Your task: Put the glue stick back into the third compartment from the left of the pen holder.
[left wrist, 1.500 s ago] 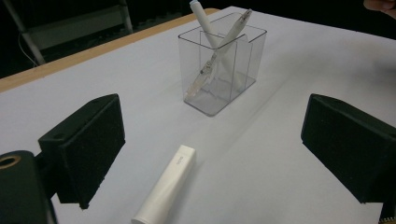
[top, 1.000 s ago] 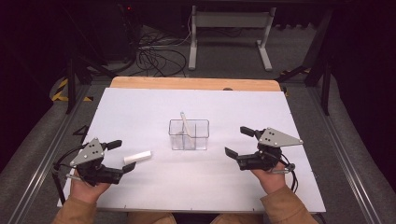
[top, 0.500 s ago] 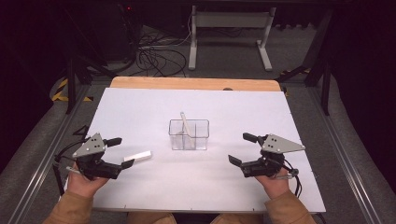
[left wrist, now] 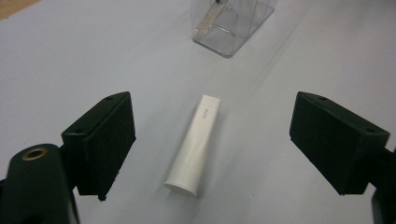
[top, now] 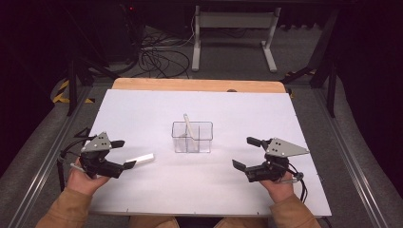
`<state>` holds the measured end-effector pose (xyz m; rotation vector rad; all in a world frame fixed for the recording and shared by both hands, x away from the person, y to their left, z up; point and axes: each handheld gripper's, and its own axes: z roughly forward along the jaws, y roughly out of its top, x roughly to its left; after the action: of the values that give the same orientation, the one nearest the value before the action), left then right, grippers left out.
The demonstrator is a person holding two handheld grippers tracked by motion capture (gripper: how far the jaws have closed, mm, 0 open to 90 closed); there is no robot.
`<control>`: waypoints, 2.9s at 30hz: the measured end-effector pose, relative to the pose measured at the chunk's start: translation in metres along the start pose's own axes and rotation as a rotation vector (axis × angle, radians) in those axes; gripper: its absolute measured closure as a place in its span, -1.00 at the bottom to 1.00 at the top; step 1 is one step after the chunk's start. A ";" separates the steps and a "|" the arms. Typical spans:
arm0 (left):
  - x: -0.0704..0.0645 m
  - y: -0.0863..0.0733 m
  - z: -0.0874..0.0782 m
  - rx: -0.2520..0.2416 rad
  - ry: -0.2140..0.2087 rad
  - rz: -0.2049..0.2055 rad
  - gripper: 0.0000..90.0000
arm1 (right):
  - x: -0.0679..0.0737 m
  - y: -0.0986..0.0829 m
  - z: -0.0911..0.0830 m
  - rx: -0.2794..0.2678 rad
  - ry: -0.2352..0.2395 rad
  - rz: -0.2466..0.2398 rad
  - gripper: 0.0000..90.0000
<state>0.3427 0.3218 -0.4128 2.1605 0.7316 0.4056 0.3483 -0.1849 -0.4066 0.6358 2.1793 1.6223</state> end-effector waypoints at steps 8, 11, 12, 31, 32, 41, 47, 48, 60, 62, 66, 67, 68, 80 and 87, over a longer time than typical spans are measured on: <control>0.005 -0.001 0.004 0.057 -0.026 -0.014 -0.58 | 0.000 0.000 0.001 0.000 0.008 0.000 -0.84; 0.008 -0.002 0.006 0.080 -0.035 -0.007 -0.54 | 0.001 0.000 0.001 0.003 0.010 0.000 -0.84; 0.008 -0.002 0.006 0.095 -0.039 -0.006 -0.53 | 0.001 0.000 0.001 0.003 0.011 0.001 -0.84; 0.013 -0.006 0.029 0.285 -0.052 0.030 -0.36 | 0.001 -0.001 0.001 0.005 0.026 0.003 -0.85; 0.013 -0.007 0.030 0.291 -0.056 0.029 -0.35 | 0.001 -0.001 0.001 0.005 0.026 0.003 -0.85; 0.015 -0.010 0.041 0.353 -0.077 0.028 -0.16 | 0.001 -0.001 0.002 0.013 0.029 0.002 -0.85; 0.017 -0.011 0.047 0.381 -0.063 0.041 0.01 | 0.003 -0.002 0.004 0.010 0.044 0.007 -0.85; 0.017 -0.011 0.048 0.386 -0.061 0.039 0.04 | 0.003 -0.002 0.005 0.011 0.045 0.006 -0.85; 0.021 -0.014 0.051 0.406 -0.058 0.058 0.33 | 0.002 -0.003 0.006 0.016 0.049 0.015 -0.85; 0.021 -0.014 0.050 0.407 -0.057 0.070 0.35 | 0.002 -0.003 0.006 0.018 0.050 0.015 -0.85; 0.019 -0.014 0.050 0.405 -0.063 0.079 0.41 | 0.001 -0.004 0.007 0.028 0.049 0.024 -0.86; 0.019 -0.014 0.050 0.404 -0.065 0.081 0.41 | 0.000 -0.005 0.007 0.029 0.054 0.025 -0.87; 0.019 -0.014 0.050 0.406 -0.068 0.080 0.42 | 0.000 -0.005 0.008 0.032 0.054 0.025 -0.87; 0.014 -0.011 0.048 0.417 -0.034 0.150 0.43 | 0.000 -0.005 0.008 0.032 0.055 0.024 -0.87; 0.012 -0.002 0.038 0.379 -0.026 0.164 0.44 | 0.000 -0.005 0.008 0.031 0.056 0.024 -0.87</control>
<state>0.3709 0.3081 -0.4378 2.5887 0.6599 0.3431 0.3513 -0.1799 -0.4135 0.6352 2.2490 1.6403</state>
